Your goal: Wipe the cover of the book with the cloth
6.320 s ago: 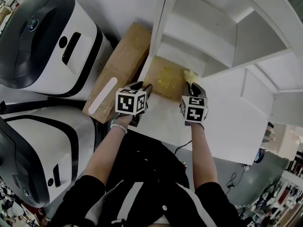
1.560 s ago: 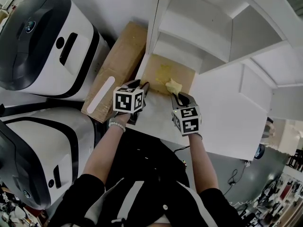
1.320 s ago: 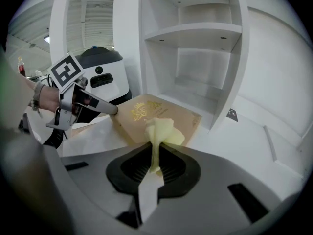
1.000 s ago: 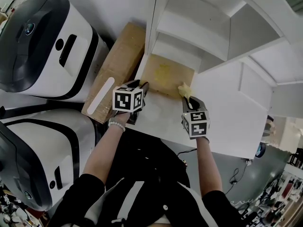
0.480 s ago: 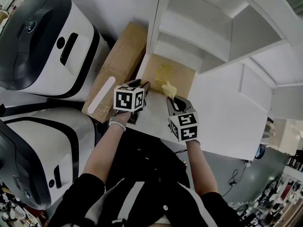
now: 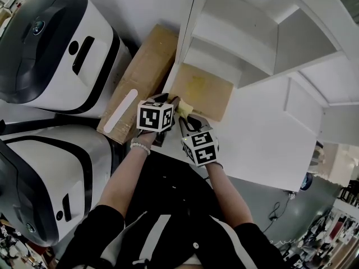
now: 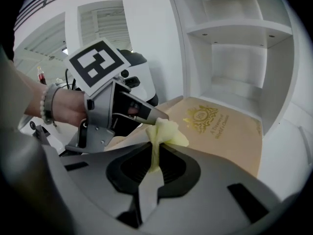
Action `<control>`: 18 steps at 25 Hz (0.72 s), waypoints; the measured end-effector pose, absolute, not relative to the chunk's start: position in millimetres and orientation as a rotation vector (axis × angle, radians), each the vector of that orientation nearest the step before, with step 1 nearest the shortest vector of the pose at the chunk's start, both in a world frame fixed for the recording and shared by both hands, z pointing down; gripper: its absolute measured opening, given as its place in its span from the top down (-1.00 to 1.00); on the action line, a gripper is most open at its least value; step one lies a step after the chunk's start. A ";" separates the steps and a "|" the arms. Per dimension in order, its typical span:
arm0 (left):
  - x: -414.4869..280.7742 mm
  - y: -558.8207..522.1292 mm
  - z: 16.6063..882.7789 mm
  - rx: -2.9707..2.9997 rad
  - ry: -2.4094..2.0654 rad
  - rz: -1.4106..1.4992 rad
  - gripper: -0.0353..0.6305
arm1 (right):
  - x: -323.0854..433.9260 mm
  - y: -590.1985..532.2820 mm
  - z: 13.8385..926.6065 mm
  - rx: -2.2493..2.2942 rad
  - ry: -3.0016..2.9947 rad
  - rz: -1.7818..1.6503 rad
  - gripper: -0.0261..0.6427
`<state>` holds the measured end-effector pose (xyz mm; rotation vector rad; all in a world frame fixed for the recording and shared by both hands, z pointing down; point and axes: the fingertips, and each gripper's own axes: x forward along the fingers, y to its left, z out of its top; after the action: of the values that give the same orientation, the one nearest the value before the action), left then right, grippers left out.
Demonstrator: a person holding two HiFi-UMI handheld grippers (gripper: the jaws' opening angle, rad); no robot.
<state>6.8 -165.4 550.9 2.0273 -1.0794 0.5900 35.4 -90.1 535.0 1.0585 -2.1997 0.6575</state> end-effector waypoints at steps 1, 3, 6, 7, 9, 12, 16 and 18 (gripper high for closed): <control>6.7 -165.4 550.9 2.028 -1.079 0.592 0.43 | 34.1 -91.8 538.6 1.055 -2.193 0.656 0.81; 6.4 -165.1 551.2 2.031 -1.077 0.594 0.43 | 33.1 -95.1 545.5 1.054 -2.178 0.656 0.81; 6.6 -165.1 551.5 2.033 -1.076 0.596 0.43 | 36.5 -98.2 553.9 1.058 -2.158 0.658 0.81; 6.7 -165.2 551.4 2.033 -1.076 0.597 0.43 | 38.6 -98.5 555.2 1.061 -2.153 0.660 0.81; 6.4 -165.3 551.0 2.035 -1.076 0.599 0.43 | 43.8 -98.0 555.8 1.067 -2.147 0.664 0.81; 6.4 -164.8 551.1 2.034 -1.075 0.600 0.43 | 55.5 -95.2 555.6 1.079 -2.133 0.675 0.81; 6.9 -164.6 551.0 2.037 -1.072 0.603 0.43 | 75.2 -90.7 554.0 1.109 -2.121 0.707 0.81; 6.6 -164.6 551.1 2.039 -1.071 0.605 0.43 | 86.4 -87.5 553.8 1.126 -2.114 0.728 0.81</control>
<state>6.6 -164.6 551.1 2.0386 -1.0709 0.6054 86.4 -87.5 553.8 1.1260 -2.1142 0.7276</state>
